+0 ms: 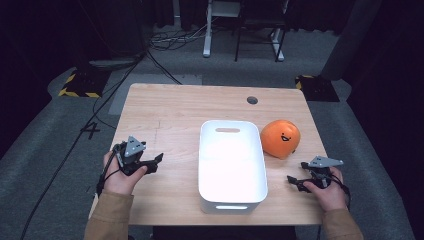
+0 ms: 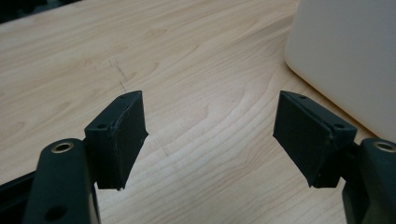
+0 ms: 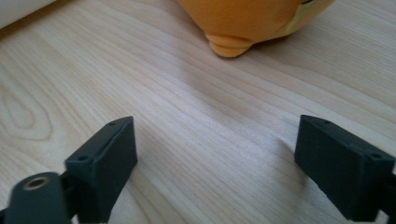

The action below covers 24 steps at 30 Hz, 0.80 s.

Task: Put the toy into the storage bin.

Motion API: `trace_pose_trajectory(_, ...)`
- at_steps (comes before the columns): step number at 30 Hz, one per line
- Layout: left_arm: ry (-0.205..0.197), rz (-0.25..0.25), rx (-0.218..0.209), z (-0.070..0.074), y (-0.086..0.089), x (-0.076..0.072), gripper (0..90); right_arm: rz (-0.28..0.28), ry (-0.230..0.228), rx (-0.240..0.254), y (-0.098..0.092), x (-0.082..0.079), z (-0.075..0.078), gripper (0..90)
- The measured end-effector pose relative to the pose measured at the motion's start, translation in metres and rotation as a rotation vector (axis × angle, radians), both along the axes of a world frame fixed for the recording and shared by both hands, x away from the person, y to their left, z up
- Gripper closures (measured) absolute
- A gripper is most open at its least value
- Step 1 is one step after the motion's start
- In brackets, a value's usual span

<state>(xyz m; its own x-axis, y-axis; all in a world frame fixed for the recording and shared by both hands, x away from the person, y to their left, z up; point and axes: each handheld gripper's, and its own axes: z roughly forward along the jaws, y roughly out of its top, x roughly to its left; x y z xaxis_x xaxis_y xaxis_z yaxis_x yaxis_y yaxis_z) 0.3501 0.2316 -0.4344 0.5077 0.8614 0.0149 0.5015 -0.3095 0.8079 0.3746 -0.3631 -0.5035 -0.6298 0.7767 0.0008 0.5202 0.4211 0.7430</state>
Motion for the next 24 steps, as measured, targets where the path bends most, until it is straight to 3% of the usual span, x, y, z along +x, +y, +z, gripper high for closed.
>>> trace_pose_trajectory(5, 0.034, 0.040, -0.032, -0.017, 0.009, 0.001, 26.4, -0.006, 0.012, -0.019, -0.001, 0.001, 0.005, 33.6)
trace_pose_trajectory(11, 0.076, 0.061, -0.029, -0.037, 0.015, 0.005, 26.8, -0.018, 0.010, -0.074, 0.002, -0.002, 0.013, 37.5)
trace_pose_trajectory(17, 0.126, 0.084, -0.032, -0.053, 0.019, 0.007, 27.4, -0.035, -0.009, -0.018, 0.001, -0.004, 0.023, 41.0)
trace_pose_trajectory(24, 0.172, 0.080, 0.027, -0.061, 0.020, 0.009, 27.1, -0.008, -0.010, 0.027, -0.001, -0.007, 0.038, 49.9)
